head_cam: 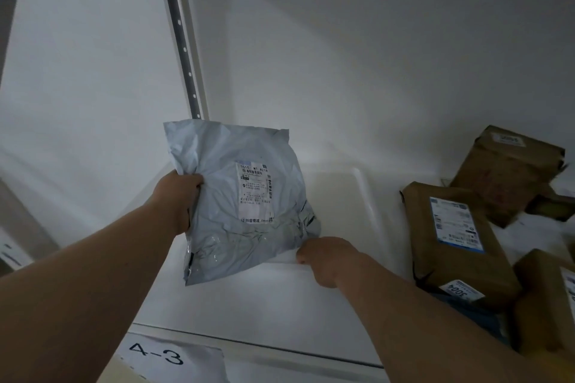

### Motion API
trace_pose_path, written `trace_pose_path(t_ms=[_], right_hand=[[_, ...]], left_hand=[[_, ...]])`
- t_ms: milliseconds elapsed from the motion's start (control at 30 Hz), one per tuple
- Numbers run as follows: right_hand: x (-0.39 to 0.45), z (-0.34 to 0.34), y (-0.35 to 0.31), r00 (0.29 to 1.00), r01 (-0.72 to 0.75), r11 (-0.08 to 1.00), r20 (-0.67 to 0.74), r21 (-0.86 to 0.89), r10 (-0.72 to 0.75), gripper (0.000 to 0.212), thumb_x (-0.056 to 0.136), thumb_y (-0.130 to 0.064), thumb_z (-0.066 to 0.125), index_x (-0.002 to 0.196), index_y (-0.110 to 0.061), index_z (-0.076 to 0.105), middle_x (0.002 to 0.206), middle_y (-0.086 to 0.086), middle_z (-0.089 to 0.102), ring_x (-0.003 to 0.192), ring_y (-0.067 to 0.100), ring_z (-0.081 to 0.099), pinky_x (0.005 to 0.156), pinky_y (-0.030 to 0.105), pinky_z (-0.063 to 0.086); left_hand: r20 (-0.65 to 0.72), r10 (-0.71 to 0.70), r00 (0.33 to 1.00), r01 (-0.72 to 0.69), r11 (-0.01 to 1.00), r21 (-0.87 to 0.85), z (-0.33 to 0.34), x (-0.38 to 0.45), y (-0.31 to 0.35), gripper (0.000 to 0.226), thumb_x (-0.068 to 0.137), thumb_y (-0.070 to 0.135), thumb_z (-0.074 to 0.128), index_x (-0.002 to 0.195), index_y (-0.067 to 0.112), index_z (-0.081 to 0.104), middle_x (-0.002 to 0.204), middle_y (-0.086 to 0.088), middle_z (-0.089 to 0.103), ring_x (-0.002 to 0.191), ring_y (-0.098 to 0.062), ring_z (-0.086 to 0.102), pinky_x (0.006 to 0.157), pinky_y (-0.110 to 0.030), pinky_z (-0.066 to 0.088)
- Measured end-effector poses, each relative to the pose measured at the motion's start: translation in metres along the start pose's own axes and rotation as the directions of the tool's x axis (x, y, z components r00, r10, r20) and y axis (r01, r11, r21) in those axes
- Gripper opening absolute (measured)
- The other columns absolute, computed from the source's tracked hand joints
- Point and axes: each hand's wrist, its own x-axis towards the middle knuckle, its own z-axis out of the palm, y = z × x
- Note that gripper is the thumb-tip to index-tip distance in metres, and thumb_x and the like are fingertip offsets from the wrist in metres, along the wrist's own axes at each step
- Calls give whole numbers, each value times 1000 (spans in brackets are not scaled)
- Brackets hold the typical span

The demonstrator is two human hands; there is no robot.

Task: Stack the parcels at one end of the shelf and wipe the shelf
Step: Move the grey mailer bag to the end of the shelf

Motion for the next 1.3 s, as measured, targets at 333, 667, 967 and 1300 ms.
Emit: trace_pose_path(t_ms=[333, 667, 967, 1300], right_hand=[[5, -33, 14, 933, -260, 713, -22, 652, 360, 22, 86, -22, 54, 66, -12, 56, 74, 9, 63, 71, 24, 62, 59, 25, 43], [27, -28, 27, 916, -108, 178, 28, 978, 401, 32, 87, -22, 66, 114, -6, 63, 102, 11, 67, 93, 26, 64, 88, 36, 54], [52, -22, 28, 930, -222, 381, 76, 898, 361, 34, 90, -27, 61, 121, -12, 61, 115, 10, 65, 105, 26, 62, 98, 40, 51], [83, -30, 16, 886, -237, 379, 39, 894, 463, 42, 86, -25, 56, 125, -8, 54, 121, 11, 61, 109, 29, 60, 95, 35, 49]], left_hand=[[150, -146, 978, 146, 989, 5, -11, -1, -8, 37, 90, 23, 67, 124, 9, 58, 113, -18, 66, 103, -35, 63, 96, -51, 50], [218, -172, 961, 169, 985, 29, -8, 7, -7, 29, 84, 27, 74, 101, 9, 61, 99, -17, 70, 87, -34, 69, 80, -49, 56], [199, -203, 959, 80, 864, 497, -7, 28, -19, 50, 69, -6, 52, 119, -1, 51, 99, -19, 58, 78, -30, 57, 60, -30, 50], [128, 33, 991, -113, 718, 687, 1, 61, -17, 87, 88, 13, 65, 154, 19, 9, 142, -19, 46, 120, -35, 53, 94, -39, 47]])
